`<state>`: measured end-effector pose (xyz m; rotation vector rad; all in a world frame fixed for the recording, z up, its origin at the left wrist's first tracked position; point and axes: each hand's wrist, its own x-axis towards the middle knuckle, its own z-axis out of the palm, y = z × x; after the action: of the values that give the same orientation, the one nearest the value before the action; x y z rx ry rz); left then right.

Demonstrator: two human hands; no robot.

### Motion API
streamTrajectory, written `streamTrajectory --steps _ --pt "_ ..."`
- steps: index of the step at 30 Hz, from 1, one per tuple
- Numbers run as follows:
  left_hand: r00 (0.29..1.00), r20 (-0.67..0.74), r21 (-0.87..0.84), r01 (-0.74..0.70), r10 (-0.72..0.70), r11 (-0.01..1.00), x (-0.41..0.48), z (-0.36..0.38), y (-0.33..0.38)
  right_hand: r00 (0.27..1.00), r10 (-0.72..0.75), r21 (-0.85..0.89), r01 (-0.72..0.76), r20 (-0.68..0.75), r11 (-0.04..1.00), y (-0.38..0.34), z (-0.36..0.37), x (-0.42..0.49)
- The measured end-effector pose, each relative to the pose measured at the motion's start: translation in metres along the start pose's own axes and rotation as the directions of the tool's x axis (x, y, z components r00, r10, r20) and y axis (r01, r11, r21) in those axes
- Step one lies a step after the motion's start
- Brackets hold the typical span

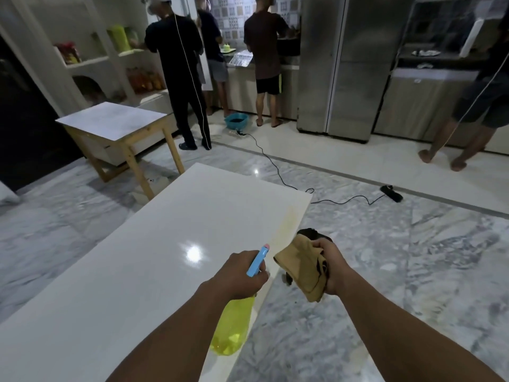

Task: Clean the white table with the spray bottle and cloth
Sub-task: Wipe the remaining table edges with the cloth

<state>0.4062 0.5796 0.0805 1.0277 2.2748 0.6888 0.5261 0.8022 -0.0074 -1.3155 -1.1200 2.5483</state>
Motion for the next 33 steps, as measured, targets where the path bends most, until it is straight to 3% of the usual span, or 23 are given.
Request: streamTrajectory --steps 7,15,18,21,24,26,29,31,33 --pt "0.999 -0.027 -0.074 0.029 -0.031 0.997 0.08 -0.033 -0.028 0.999 -0.007 0.062 0.009 -0.032 0.998 -0.054 0.019 0.047" --pt "0.998 0.016 -0.093 0.057 -0.056 0.994 0.16 -0.05 -0.036 0.982 -0.022 -0.094 0.004 -0.186 0.996 -0.127 0.016 0.128" --pt "0.997 -0.033 -0.113 0.073 -0.077 0.991 0.19 -0.054 -0.036 0.938 -0.104 -0.301 0.0 -0.331 0.954 -0.167 0.019 0.168" --pt "0.995 -0.052 -0.11 0.078 -0.084 0.991 0.212 -0.056 -0.034 0.884 -0.214 -0.542 -0.053 -0.417 0.838 -0.193 0.024 0.215" --pt "0.994 -0.052 -0.112 0.091 -0.097 0.99 0.234 -0.057 -0.033 0.852 -0.356 -0.731 -0.045 -0.383 0.68 -0.2 0.033 0.268" --pt "0.993 -0.068 -0.137 0.091 -0.101 0.986 0.251 -0.059 -0.035 0.873 -0.366 -0.833 -0.078 -0.323 0.548 -0.195 0.045 0.304" --pt "0.992 -0.077 -0.135 0.091 -0.102 0.987 0.267 -0.062 -0.036 0.902 -0.323 -0.949 -0.22 -0.287 0.228 -0.165 0.057 0.337" --pt "0.991 -0.08 -0.135 0.093 -0.104 0.986 0.276 -0.061 -0.039 0.85 -0.483 -0.97 -0.242 -0.211 -0.003 -0.15 0.054 0.342" --pt "0.99 -0.09 -0.131 0.097 -0.109 0.987 0.284 -0.059 -0.041 0.8 -0.597 -0.97 -0.192 -0.066 -0.15 -0.143 0.041 0.345"
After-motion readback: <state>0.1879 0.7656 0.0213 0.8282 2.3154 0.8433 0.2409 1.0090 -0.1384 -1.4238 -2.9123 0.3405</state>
